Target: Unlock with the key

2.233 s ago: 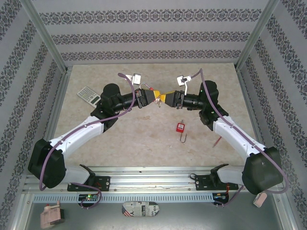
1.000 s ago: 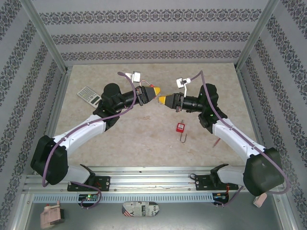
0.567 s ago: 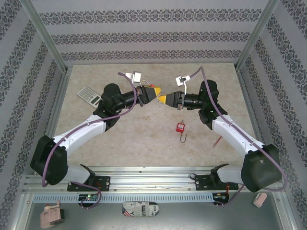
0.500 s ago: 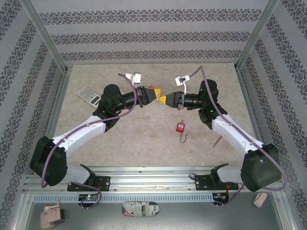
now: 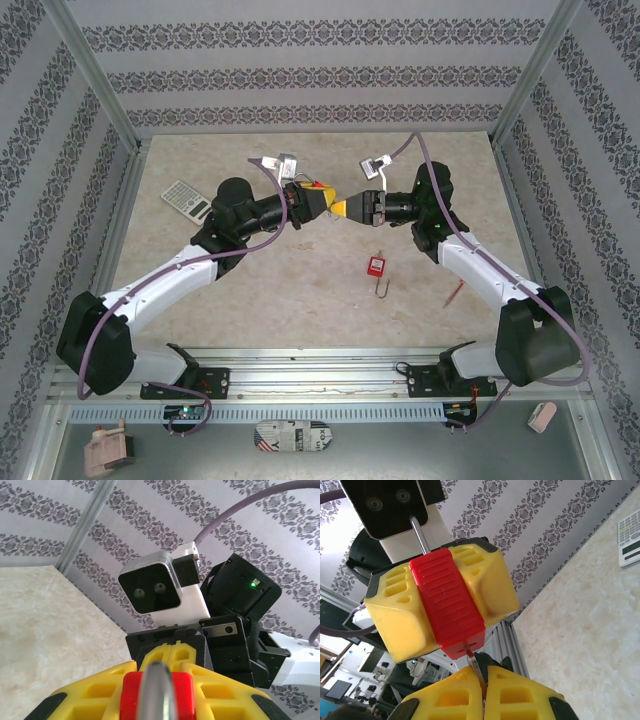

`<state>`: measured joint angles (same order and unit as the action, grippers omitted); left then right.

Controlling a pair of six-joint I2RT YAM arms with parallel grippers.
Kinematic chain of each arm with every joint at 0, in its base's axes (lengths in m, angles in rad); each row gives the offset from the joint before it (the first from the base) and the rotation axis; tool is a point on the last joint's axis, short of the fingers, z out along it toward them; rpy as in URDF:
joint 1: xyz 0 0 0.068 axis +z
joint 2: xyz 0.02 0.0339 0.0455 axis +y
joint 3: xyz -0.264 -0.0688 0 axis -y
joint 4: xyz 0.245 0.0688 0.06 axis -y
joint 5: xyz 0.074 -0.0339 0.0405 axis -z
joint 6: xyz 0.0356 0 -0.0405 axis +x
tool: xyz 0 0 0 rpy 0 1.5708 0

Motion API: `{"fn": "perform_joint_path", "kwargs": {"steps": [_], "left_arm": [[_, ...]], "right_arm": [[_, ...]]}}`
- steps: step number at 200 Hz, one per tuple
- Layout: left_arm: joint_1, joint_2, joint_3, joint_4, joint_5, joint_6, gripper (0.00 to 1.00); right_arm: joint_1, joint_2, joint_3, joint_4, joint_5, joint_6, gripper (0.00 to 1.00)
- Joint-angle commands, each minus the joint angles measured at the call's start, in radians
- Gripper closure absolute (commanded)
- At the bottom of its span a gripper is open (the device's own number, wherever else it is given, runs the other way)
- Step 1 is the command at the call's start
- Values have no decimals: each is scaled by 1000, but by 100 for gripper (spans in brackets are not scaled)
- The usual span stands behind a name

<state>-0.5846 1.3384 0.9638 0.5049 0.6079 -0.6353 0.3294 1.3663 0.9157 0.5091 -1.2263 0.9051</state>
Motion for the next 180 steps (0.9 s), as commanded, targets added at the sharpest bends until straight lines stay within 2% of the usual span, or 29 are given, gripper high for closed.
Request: {"fn": "perform_joint_path", "kwargs": {"steps": [1,40,69,101,135,180], "left_arm": [[-106,2,15,-229,95,33,100],[-95,29,139,-413,-32,-76,100],[-95,80,208,-492,-37,-169,100],[-89,129,301,-669,-72,-207,100],[-87,179,358,-779,-86,-228,100],[-84,197,353,-740,-82,-250,100]], "right_arm": [[14,-16,74,2,206,-76,100],[49,-63,70,-195,343,-267,100],[106,-87,90,-340,466,-412,100],[213,-98,163,-582,656,-620,100],[258,-101,172,-620,748,-676,100],[275,-103,166,-620,749,-691,100]]}}
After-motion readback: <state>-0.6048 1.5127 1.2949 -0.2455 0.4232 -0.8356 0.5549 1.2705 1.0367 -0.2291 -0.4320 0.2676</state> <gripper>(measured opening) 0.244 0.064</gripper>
